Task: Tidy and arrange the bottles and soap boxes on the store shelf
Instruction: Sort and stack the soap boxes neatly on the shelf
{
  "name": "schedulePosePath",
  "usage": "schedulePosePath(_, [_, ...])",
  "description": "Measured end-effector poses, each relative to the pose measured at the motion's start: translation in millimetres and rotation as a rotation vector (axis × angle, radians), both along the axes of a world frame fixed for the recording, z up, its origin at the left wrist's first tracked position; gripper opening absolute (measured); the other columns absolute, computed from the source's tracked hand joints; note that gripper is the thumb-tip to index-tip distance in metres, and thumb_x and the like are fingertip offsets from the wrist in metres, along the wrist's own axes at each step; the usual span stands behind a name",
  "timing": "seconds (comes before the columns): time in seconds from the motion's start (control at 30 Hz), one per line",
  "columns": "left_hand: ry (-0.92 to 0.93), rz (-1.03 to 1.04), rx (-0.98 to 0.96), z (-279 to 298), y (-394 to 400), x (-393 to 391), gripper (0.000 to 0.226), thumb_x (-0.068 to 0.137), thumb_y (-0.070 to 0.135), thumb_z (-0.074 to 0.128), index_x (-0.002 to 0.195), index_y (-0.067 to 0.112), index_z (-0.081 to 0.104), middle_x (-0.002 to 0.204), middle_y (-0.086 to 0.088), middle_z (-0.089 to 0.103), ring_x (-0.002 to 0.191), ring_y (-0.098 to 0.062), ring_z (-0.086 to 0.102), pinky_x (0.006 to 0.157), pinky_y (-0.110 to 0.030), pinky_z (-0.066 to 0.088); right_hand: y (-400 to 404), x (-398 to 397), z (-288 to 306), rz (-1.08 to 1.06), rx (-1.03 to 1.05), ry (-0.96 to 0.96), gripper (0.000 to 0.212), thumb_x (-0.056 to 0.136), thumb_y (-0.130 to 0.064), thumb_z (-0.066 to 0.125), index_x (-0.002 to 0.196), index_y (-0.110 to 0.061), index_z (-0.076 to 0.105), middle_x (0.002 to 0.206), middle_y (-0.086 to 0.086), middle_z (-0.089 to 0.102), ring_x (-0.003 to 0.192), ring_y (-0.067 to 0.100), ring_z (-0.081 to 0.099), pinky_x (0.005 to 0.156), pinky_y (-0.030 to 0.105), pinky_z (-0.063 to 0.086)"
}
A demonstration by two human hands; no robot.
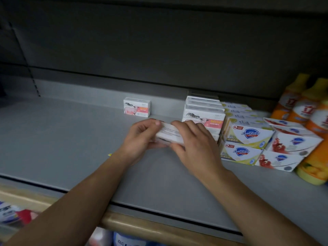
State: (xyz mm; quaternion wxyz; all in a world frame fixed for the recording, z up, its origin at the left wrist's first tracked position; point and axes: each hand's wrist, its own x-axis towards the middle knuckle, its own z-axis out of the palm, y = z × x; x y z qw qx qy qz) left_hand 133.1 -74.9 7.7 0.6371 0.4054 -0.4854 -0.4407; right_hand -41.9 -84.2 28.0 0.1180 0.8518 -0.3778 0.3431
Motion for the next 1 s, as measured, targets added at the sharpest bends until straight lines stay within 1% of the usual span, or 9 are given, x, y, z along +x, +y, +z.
schedulePosePath(0.07, [0.021,0.070,0.062,2,-4,1,0.034,0.096,0.034,0.056,0.091,0.003,0.070,0.092,-0.018,0.072,0.084,-0.030,0.070,0.070,-0.038,0.059,-1,-11,4,-0.026,0.043,0.011,0.049,0.078,-0.022,0.073,0.125,-0.017,0.060,0.110,0.005,0.064,0.097,0.032,0.057,0.083,0.041,0.048])
schedulePosePath(0.1, [-0.059,0.140,0.081,0,-6,3,0.032,0.097,0.032,0.055,0.086,0.006,0.071,0.089,-0.014,0.072,0.082,-0.027,0.069,0.071,-0.036,0.058,-1,-18,5,-0.041,0.046,0.024,0.050,0.078,-0.020,0.073,0.126,-0.016,0.059,0.111,0.005,0.064,0.097,0.032,0.058,0.085,0.042,0.048])
schedulePosePath(0.23, [-0.800,0.338,0.081,-14,-14,13,0.014,0.090,0.032,0.064,0.089,0.021,0.072,0.094,0.005,0.072,0.091,-0.010,0.066,0.080,-0.021,0.046,-9,-39,2,-0.134,0.057,0.141,0.054,0.078,-0.016,0.074,0.130,-0.015,0.059,0.116,0.006,0.064,0.102,0.034,0.057,0.090,0.040,0.044])
schedulePosePath(0.3, [-1.025,0.314,0.163,-20,-15,14,0.027,0.087,0.043,0.063,0.107,0.026,0.071,0.112,0.007,0.070,0.108,-0.013,0.062,0.089,-0.019,0.043,-14,-41,-2,-0.199,0.082,0.234,0.055,0.082,-0.021,0.072,0.135,-0.017,0.056,0.124,0.004,0.061,0.111,0.031,0.052,0.098,0.039,0.038])
schedulePosePath(0.4, [-1.250,0.286,0.194,-25,-18,13,0.049,0.086,0.052,0.060,0.128,0.027,0.061,0.135,0.003,0.059,0.128,-0.021,0.049,0.108,-0.030,0.038,-18,-39,-8,-0.290,0.080,0.291,0.048,0.088,-0.023,0.064,0.135,-0.020,0.055,0.130,0.000,0.058,0.117,0.027,0.047,0.103,0.036,0.034])
schedulePosePath(0.47, [-1.294,0.280,0.185,-26,-19,13,0.052,0.086,0.053,0.060,0.130,0.027,0.059,0.139,0.002,0.055,0.132,-0.022,0.046,0.111,-0.032,0.035,-15,-39,-12,-0.314,0.086,0.262,0.048,0.086,-0.019,0.064,0.134,-0.019,0.056,0.129,0.002,0.058,0.117,0.029,0.048,0.103,0.039,0.037])
schedulePosePath(0.57, [-1.301,0.254,0.175,-27,-20,14,0.055,0.084,0.055,0.060,0.130,0.025,0.060,0.139,0.001,0.056,0.131,-0.022,0.046,0.111,-0.032,0.034,-8,-43,-20,-0.163,0.058,0.204,0.053,0.079,-0.016,0.069,0.131,-0.014,0.060,0.125,0.005,0.060,0.110,0.030,0.052,0.100,0.039,0.043])
schedulePosePath(0.73, [-1.290,0.256,0.177,-27,-20,15,0.053,0.084,0.051,0.062,0.131,0.026,0.059,0.141,0.001,0.053,0.134,-0.022,0.043,0.113,-0.033,0.032,-6,-45,-25,-0.114,0.141,0.215,0.062,0.085,-0.029,0.065,0.144,-0.017,0.048,0.140,0.003,0.051,0.124,0.029,0.043,0.110,0.035,0.031])
schedulePosePath(1.0, [-1.239,0.293,0.169,-29,-20,13,0.048,0.083,0.047,0.066,0.127,0.027,0.063,0.136,0.002,0.058,0.129,-0.020,0.048,0.110,-0.028,0.035,-11,-38,-26,-0.102,0.119,0.082,0.053,0.082,-0.033,0.064,0.132,-0.015,0.062,0.122,0.004,0.061,0.108,0.033,0.053,0.099,0.035,0.034])
